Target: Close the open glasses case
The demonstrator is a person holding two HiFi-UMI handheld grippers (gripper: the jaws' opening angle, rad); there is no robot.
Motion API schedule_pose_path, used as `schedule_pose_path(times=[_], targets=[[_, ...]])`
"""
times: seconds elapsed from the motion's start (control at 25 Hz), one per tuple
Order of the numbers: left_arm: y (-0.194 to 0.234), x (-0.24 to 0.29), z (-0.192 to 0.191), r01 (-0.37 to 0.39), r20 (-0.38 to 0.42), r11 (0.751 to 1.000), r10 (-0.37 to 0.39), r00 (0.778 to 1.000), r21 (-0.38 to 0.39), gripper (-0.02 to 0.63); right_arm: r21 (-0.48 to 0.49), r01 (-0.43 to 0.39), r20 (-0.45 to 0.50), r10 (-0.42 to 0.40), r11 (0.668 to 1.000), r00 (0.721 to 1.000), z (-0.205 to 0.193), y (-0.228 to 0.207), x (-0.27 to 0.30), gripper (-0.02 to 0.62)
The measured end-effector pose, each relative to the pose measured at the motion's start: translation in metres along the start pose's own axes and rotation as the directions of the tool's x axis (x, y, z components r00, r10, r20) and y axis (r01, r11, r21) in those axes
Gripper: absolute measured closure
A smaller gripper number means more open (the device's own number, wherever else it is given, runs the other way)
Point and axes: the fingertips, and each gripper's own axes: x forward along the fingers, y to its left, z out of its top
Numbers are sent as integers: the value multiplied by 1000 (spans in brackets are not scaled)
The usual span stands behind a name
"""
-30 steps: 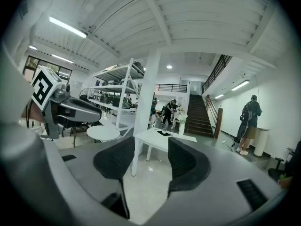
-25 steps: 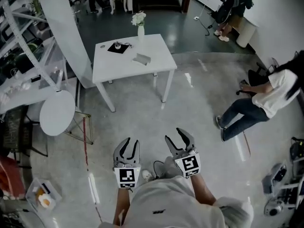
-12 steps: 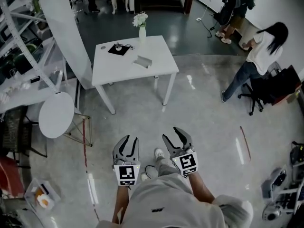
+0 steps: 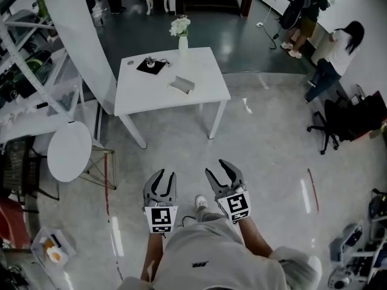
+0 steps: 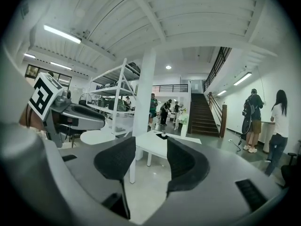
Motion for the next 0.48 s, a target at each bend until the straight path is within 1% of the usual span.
schedule_pose_path(times=[0.24, 0.48], targets=[[-2, 50, 15, -21, -13, 1000, 21, 1000, 6, 471, -3, -47, -28, 46, 999, 999, 0, -38, 26, 388], [-15, 92, 30, -63, -22, 998, 63, 998, 6, 471, -1, -102, 11, 102, 995, 995, 4, -82, 50, 393]])
